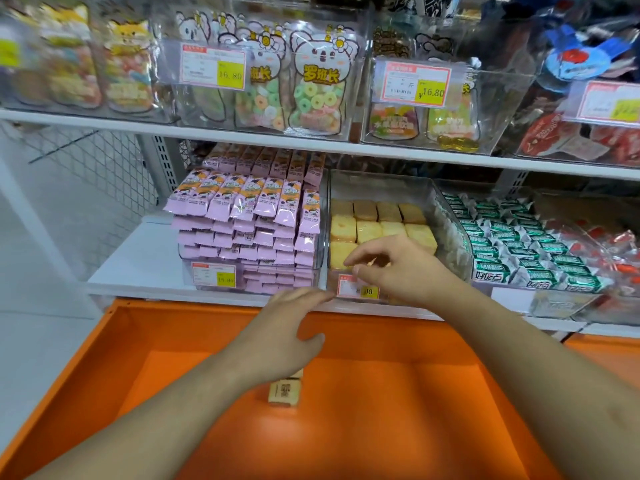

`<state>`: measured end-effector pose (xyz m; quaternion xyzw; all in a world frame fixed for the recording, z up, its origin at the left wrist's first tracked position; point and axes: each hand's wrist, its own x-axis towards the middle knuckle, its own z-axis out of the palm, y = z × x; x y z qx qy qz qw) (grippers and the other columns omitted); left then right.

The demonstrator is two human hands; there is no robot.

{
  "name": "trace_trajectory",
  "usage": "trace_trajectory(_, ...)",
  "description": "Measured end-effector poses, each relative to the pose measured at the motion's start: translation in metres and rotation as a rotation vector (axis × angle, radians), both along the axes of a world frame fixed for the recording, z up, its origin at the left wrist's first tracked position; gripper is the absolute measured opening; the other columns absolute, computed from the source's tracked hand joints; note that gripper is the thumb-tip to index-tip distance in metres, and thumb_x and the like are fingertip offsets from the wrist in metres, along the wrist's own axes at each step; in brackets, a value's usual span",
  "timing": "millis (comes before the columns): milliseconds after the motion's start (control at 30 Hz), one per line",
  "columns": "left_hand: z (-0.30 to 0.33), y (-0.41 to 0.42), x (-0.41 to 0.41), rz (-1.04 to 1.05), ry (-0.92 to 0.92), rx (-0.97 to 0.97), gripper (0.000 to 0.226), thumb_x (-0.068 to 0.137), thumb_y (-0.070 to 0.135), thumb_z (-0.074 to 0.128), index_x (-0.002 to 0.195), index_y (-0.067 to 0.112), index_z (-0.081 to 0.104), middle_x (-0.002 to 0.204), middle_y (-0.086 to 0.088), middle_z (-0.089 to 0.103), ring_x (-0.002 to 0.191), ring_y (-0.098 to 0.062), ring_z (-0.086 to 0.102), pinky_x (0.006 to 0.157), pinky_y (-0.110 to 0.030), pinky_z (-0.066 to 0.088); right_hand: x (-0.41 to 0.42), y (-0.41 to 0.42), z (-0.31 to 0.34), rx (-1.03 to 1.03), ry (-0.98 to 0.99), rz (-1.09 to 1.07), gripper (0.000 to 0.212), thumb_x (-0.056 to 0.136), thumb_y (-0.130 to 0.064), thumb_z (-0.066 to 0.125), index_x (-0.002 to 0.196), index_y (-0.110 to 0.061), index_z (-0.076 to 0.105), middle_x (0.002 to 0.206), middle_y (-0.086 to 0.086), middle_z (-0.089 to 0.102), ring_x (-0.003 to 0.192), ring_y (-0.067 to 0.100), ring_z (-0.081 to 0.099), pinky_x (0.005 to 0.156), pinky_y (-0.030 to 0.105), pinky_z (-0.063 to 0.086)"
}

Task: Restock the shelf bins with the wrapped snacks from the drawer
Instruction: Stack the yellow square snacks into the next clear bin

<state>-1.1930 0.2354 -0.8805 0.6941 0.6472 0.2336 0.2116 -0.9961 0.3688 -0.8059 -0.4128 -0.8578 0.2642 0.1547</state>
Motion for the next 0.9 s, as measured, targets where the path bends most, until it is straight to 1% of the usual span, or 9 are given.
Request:
trace_trajectory(33, -0.009, -0.004, -0.003, -0.003, 0.008, -0.029, 0.064, 0.097, 0.037, 0.067, 0.155, 0.042, 0.04, 0.153, 0.026, 0.04, 0.143, -0.001, 0.028, 0.118, -0.019, 0.023, 0.001, -0.013, -0.003, -0.052, -0.019, 0.049, 0.014, 0.097, -0.027, 0.07, 0.102, -0.035, 0.08, 0.086, -0.023, 0.072, 0.079, -0.002, 0.067, 0.074, 0.023, 0.056)
trace_trajectory(100, -0.031, -0.011, -0.011, -0.008, 0.059, -0.108, 0.065, 0.096, 0.033, 0.068, 0.155, 0.038, 0.042, 0.155, 0.02, 0.043, 0.144, -0.005, 0.033, 0.119, -0.019, 0.025, 0.0, -0.037, -0.023, -0.089, -0.128, 0.15, 0.016, 0.096, -0.025, 0.07, 0.107, -0.032, 0.08, 0.09, -0.023, 0.073, 0.086, -0.005, 0.065, 0.084, 0.021, 0.05)
trace_trajectory(233, -0.081, -0.02, -0.029, 0.067, 0.094, -0.272, 0.062, 0.095, 0.026, 0.068, 0.153, 0.029, 0.047, 0.156, 0.007, 0.049, 0.145, -0.014, 0.042, 0.113, -0.017, 0.029, -0.007, -0.062, -0.102, -0.15, -0.415, 0.23, 0.042, 0.097, -0.028, 0.066, 0.138, -0.031, 0.064, 0.128, -0.012, 0.068, 0.113, 0.009, 0.063, 0.095, 0.025, 0.046)
trace_trajectory(333, -0.123, -0.024, -0.038, 0.092, 0.127, -0.386, 0.059, 0.092, 0.024, 0.067, 0.149, 0.027, 0.052, 0.154, 0.003, 0.052, 0.141, -0.017, 0.048, 0.114, -0.023, 0.036, -0.018, -0.065, -0.166, -0.225, -0.555, 0.211, 0.061, 0.098, -0.027, 0.062, 0.155, -0.033, 0.042, 0.155, -0.004, 0.051, 0.139, 0.021, 0.048, 0.11, 0.038, 0.045)
trace_trajectory(400, -0.148, -0.024, -0.042, 0.085, 0.131, -0.424, 0.058, 0.091, 0.021, 0.067, 0.147, 0.026, 0.055, 0.154, 0.003, 0.052, 0.141, -0.017, 0.049, 0.113, -0.023, 0.036, -0.028, -0.062, -0.202, -0.254, -0.606, 0.21, 0.072, 0.097, -0.022, 0.062, 0.161, -0.03, 0.032, 0.166, 0.002, 0.037, 0.149, 0.026, 0.037, 0.118, 0.041, 0.04)
trace_trajectory(567, -0.213, -0.01, -0.053, 0.047, 0.145, -0.502, 0.066, 0.088, 0.024, 0.069, 0.151, 0.029, 0.05, 0.159, 0.005, 0.047, 0.145, -0.017, 0.045, 0.117, -0.026, 0.036, -0.059, -0.05, -0.268, -0.341, -0.652, 0.237, 0.084, 0.093, -0.01, 0.061, 0.165, -0.022, 0.021, 0.171, 0.002, 0.023, 0.15, 0.031, 0.034, 0.111, 0.044, 0.048)
trace_trajectory(767, -0.263, 0.003, -0.049, -0.029, 0.221, -0.464, 0.07, 0.096, 0.024, 0.063, 0.16, 0.023, 0.036, 0.168, 0.004, 0.031, 0.156, -0.018, 0.024, 0.125, -0.028, 0.023, -0.071, -0.042, -0.323, -0.342, -0.667, 0.283, 0.095, 0.097, -0.006, 0.053, 0.167, -0.031, -0.006, 0.175, -0.013, -0.01, 0.162, 0.021, -0.002, 0.127, 0.043, 0.025)
trace_trajectory(833, -0.271, 0.004, -0.047, -0.039, 0.238, -0.439, 0.068, 0.098, 0.025, 0.061, 0.16, 0.021, 0.036, 0.168, 0.002, 0.03, 0.156, -0.021, 0.023, 0.125, -0.03, 0.022, -0.067, -0.043, -0.331, -0.323, -0.698, 0.288, 0.1, 0.095, -0.005, 0.054, 0.166, -0.035, -0.009, 0.173, -0.017, -0.013, 0.162, 0.021, -0.004, 0.129, 0.046, 0.021)
trace_trajectory(900, -0.275, 0.003, -0.046, -0.017, 0.259, -0.449, 0.071, 0.096, 0.029, 0.062, 0.16, 0.021, 0.033, 0.168, 0.001, 0.03, 0.155, -0.022, 0.025, 0.125, -0.033, 0.023, -0.062, -0.045, -0.333, -0.262, -0.707, 0.274, 0.099, 0.094, -0.005, 0.057, 0.167, -0.032, -0.003, 0.175, -0.012, -0.004, 0.161, 0.025, 0.001, 0.129, 0.048, 0.018)
